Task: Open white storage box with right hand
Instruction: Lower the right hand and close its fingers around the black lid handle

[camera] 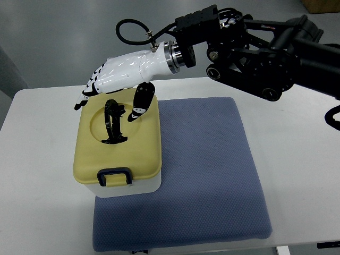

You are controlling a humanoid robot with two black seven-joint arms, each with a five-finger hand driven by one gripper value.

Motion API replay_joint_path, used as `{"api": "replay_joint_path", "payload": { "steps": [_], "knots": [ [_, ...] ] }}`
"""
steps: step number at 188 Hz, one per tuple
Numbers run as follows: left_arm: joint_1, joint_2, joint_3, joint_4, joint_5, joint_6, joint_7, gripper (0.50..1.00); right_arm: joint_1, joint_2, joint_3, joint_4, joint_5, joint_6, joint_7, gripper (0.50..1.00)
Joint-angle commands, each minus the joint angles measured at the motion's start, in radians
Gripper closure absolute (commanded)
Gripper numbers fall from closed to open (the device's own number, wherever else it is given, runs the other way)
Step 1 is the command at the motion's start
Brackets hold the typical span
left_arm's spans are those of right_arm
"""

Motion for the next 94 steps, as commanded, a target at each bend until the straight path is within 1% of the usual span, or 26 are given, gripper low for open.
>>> {"api": "replay_joint_path", "payload": {
  "steps": [1,6,13,28,47,94],
  "knots": [
    [0.0,0.0,0.0,0.0,0.0,0.0,0.0,0.5,0.008,0.003,-0.021,-0.009,-0.028,-0.006,-0.036,0.679],
    [0.0,0.0,0.0,0.0,-0.001,0.0,0.0,0.5,0.01,0.001,-0.024,-0.009,-0.031,-0.006,-0.042,0.701],
    [0.0,0.0,0.0,0.0,0.0,0.0,0.0,0.5,0.01,0.003,-0.026,-0.009,-0.034,-0.007,-0.044,0.705],
    [0.0,0.0,0.0,0.0,0.0,0.0,0.0,0.5,0.01,0.003,-0.026,-0.009,-0.036,-0.006,-0.044,0.742],
    [0.0,0.0,0.0,0.0,0.0,0.0,0.0,0.5,0.01,0.006,-0.026,-0.005,-0.034,-0.004,-0.04,0.746],
    [0.0,0.0,0.0,0.0,-0.001,0.0,0.0,0.5,0.007,0.058,-0.03,0.008,-0.034,0.002,-0.037,0.746]
  ]
}}
